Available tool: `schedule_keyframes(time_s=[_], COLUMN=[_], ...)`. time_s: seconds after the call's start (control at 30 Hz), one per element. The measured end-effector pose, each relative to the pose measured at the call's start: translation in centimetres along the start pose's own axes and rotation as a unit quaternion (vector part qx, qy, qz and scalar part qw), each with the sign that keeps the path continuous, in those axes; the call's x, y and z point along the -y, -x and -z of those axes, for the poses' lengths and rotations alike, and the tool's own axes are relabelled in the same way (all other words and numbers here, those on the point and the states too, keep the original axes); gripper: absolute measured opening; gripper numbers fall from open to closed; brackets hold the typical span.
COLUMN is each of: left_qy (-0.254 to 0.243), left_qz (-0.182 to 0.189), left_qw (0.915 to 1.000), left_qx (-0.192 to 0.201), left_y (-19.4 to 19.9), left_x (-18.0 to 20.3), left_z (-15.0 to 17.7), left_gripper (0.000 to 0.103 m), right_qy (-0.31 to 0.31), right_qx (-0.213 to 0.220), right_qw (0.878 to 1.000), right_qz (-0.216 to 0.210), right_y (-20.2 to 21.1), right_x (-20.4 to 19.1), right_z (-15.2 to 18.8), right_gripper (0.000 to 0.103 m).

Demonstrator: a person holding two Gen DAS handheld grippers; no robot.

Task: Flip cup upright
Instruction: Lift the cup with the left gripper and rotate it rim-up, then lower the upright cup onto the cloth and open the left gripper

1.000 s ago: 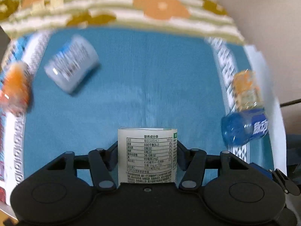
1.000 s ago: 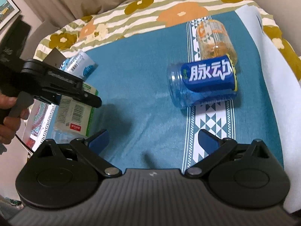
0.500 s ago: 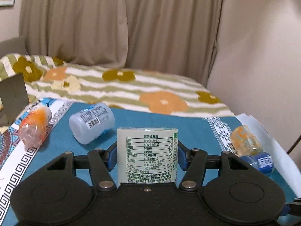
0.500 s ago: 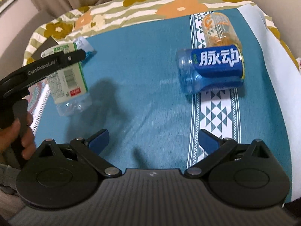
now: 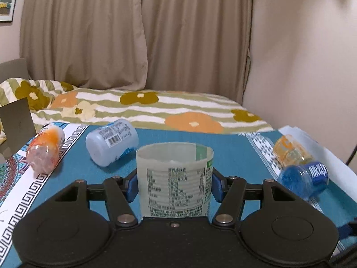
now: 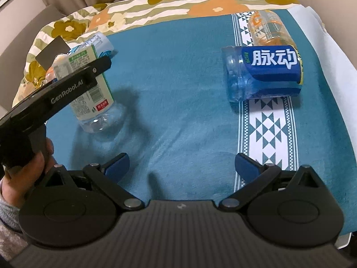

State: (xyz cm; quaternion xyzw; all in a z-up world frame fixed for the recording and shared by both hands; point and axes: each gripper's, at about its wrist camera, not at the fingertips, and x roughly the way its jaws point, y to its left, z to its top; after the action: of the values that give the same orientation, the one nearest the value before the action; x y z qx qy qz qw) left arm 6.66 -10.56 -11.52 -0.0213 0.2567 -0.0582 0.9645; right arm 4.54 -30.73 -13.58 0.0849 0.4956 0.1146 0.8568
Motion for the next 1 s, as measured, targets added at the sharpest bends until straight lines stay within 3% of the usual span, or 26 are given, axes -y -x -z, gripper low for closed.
schedule_keyframes(time_s=[0.4, 0.6, 0.67, 0.73, 0.8, 1.0], left_qy=[-0.036, -0.043, -0.043, -0.041, -0.04, -0.036], left_qz=[0.011, 0.014, 0.014, 0.016, 0.014, 0.021], left_qw=[0.9937, 0.99, 0.9883, 0.988, 0.9884, 0.9865], left_qx=[-0.105, -0.134, -0.145, -0.148, -0.146, -0.158], left_y=[0.6, 0.3, 0.0, 0.1, 0.2, 0.7], left_x=[0.1, 0.1, 0.1, 0.0, -0.1, -0.3], left_z=[-0.8, -1.3, -1.3, -1.2, -1.2, -1.7], left_gripper=[0.066, 0.067, 0.071, 0.092, 0.1, 0.1], right_qy=[-0.005, -0.011, -0.012, -0.012, -0.01, -0.007], right_qx=[0.004, 0.002, 0.002, 0.001, 0.0, 0.0], right_qw=[1.0, 1.0, 1.0, 1.0, 1.0, 0.999], right_qz=[0.001, 0.007, 0.011, 0.018, 0.027, 0.048], right_y=[0.3, 0.7, 0.8, 0.8, 0.9, 1.3], right_x=[-0.9, -0.8, -0.8, -0.9, -1.0, -1.4], right_z=[-0.1, 0.6, 0.8, 0.9, 1.1, 1.5], right_gripper=[0.103, 0.103, 0.103, 0.103, 0.103, 0.103])
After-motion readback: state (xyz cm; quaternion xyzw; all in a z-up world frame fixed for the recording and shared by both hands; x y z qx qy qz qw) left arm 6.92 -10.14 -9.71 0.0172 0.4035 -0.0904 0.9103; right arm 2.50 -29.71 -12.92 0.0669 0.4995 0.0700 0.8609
